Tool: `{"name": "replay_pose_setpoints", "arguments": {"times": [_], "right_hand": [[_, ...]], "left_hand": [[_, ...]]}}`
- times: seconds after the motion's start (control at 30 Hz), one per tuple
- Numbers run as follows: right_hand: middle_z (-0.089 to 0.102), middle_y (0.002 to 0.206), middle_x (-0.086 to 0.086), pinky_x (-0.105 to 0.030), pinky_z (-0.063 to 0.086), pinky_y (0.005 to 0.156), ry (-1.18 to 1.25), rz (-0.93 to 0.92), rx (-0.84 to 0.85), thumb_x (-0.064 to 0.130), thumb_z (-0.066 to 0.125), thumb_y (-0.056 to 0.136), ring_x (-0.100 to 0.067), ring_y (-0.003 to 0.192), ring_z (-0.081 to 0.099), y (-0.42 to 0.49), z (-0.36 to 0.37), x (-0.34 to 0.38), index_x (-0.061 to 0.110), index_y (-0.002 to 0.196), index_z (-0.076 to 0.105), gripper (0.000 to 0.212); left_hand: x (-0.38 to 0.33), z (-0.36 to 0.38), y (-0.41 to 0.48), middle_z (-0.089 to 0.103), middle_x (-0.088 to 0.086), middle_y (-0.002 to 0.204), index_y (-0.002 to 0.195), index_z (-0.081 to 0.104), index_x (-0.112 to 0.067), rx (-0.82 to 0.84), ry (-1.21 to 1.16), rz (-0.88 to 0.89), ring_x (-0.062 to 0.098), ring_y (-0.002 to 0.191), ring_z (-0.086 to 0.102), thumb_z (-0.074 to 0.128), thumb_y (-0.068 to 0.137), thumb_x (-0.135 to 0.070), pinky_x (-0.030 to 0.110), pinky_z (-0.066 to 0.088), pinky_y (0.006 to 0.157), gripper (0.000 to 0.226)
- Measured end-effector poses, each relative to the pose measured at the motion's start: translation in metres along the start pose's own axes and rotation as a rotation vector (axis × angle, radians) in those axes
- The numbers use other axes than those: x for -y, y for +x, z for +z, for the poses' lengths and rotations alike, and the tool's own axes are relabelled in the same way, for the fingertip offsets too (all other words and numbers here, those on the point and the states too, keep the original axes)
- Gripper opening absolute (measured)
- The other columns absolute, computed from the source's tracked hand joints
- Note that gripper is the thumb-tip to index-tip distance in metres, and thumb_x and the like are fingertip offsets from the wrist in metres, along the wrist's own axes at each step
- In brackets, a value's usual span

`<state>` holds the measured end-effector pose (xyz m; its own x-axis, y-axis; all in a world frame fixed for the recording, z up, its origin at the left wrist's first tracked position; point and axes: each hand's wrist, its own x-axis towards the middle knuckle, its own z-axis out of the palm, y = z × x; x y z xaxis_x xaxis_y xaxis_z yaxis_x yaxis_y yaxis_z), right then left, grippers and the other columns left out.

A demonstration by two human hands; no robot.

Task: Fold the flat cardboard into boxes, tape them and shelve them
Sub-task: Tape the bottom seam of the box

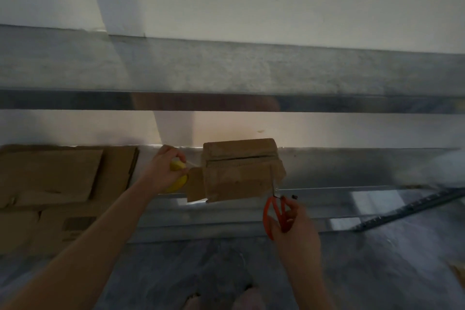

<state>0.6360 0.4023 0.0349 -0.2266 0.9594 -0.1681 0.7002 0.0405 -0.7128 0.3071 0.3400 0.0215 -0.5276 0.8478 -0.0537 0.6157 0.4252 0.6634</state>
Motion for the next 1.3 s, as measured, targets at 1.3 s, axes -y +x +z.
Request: {"name": "replay_pose_setpoints", "arguments": {"times": [1.3], "right_hand": [[0.045, 0.061, 0.002, -0.013, 0.032, 0.045, 0.54, 0.236, 0.562, 0.024, 0.062, 0.095, -0.005, 0.049, 0.04, 0.015, 0.117, 0.067, 0.011, 0.098, 0.059, 0.014]], "left_hand": [[0.016, 0.004, 0.015, 0.055, -0.009, 0.089, 0.08, 0.058, -0.029, 0.087, -0.151, 0.014, 0.002, 0.079, 0.051, 0.057, 0.095, -0.02, 0.018, 0.036, 0.068, 0.018]]}}
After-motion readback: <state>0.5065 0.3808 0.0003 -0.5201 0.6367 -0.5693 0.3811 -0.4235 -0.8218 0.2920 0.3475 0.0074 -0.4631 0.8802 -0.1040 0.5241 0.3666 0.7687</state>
